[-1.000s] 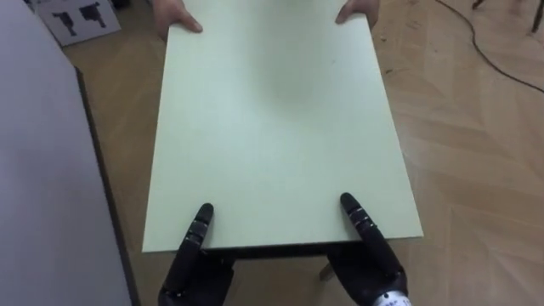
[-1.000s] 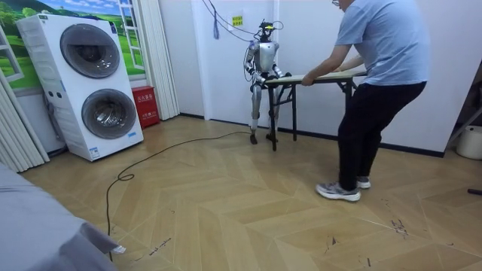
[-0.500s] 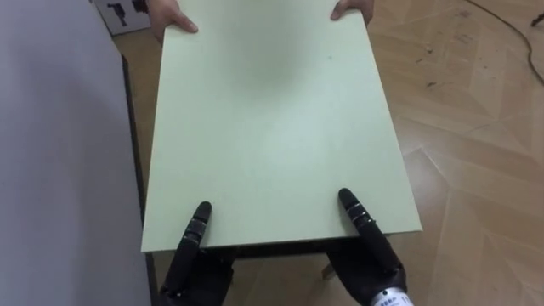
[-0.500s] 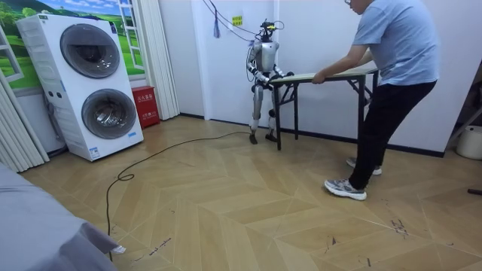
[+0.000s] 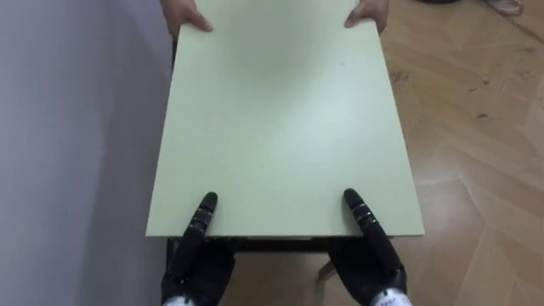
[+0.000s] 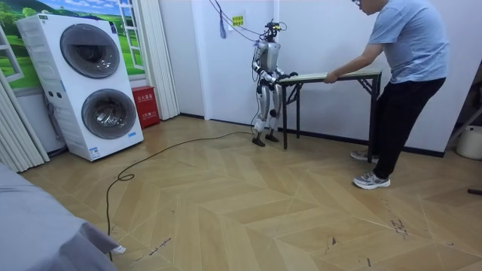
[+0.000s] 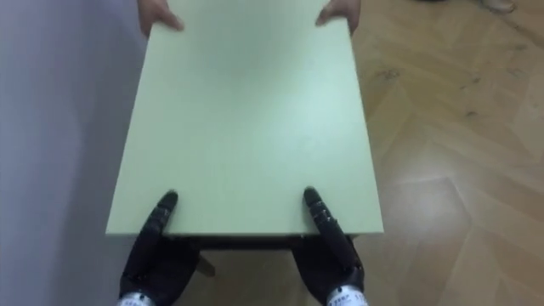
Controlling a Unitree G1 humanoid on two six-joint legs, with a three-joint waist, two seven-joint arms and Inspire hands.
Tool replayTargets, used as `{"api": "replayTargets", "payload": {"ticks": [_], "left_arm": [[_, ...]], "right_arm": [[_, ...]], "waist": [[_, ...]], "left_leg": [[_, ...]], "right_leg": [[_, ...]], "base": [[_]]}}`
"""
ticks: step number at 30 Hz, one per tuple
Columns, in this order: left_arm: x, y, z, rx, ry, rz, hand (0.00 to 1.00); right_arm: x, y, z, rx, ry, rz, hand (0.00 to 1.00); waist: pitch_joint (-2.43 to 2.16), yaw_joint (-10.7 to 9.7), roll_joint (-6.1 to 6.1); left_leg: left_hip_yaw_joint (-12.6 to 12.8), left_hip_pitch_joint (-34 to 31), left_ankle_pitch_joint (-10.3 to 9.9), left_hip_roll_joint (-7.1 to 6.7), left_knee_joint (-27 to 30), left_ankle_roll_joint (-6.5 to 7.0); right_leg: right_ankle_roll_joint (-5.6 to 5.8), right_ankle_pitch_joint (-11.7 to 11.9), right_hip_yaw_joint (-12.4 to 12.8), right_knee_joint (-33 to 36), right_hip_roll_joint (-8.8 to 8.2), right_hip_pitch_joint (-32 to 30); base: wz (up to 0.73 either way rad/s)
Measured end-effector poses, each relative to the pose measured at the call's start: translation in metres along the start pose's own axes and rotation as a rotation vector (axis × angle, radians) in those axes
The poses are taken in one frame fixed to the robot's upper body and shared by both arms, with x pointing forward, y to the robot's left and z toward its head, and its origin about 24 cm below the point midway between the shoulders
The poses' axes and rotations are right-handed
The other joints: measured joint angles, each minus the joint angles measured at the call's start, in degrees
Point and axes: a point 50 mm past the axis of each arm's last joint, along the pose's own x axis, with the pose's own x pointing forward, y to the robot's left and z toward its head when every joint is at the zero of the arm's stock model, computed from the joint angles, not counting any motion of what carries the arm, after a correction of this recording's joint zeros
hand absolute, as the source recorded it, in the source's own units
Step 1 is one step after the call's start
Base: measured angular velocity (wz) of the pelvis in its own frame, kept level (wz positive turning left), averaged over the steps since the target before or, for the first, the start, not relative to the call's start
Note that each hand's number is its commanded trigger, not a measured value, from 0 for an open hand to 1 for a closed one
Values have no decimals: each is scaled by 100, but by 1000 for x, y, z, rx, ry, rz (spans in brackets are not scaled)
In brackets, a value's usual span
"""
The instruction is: Move table with human
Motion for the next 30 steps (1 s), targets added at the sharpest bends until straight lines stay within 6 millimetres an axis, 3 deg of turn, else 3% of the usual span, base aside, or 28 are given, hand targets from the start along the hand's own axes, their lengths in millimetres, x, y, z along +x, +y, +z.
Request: {"api": "replayTargets", "payload": {"ticks": [7,12,14,16,19,24,30], "left_arm": [[-1,1,2,16,-4,8,100],[2,-3,4,22,-9,-9,100],[3,-4,4,29,-10,-14,100],[4,-6,5,38,-9,-23,100],[8,-10,4,46,2,-32,100],[9,-10,4,61,12,-33,100],[10,-10,3,60,17,-19,100]], "right_arm": [[-1,-1,-5,0,-4,-6,100],[1,1,-4,10,-16,5,100],[1,1,-4,17,-18,9,100],[0,0,-4,25,-26,12,100],[0,-1,-1,33,-39,12,100],[-1,-1,-1,39,-42,8,100],[-1,-2,1,34,-41,6,100]], "waist": [[49,218,-134],[53,328,-173],[53,317,-169],[53,289,-153],[52,249,-150],[50,249,-129],[49,141,-86]], "left_leg": [[-88,214,5,-8,-245,1],[-270,177,-5,-15,-190,-17],[-340,135,-6,-35,-175,-18],[-474,57,-6,-73,-125,-18],[-442,-38,-6,-84,-68,-18],[-427,-52,-7,-90,-87,-15],[-353,-31,-6,-89,-116,-13]], "right_leg": [[-11,95,-52,-451,33,371],[-51,144,-53,-511,91,434],[-52,144,-79,-507,94,432],[-53,144,-386,-499,85,428],[-52,143,-569,-500,79,427],[-48,141,-407,-493,80,427],[-37,134,-396,-427,66,418]], "base": [[18],[21],[29],[36],[38],[13],[6]]}}
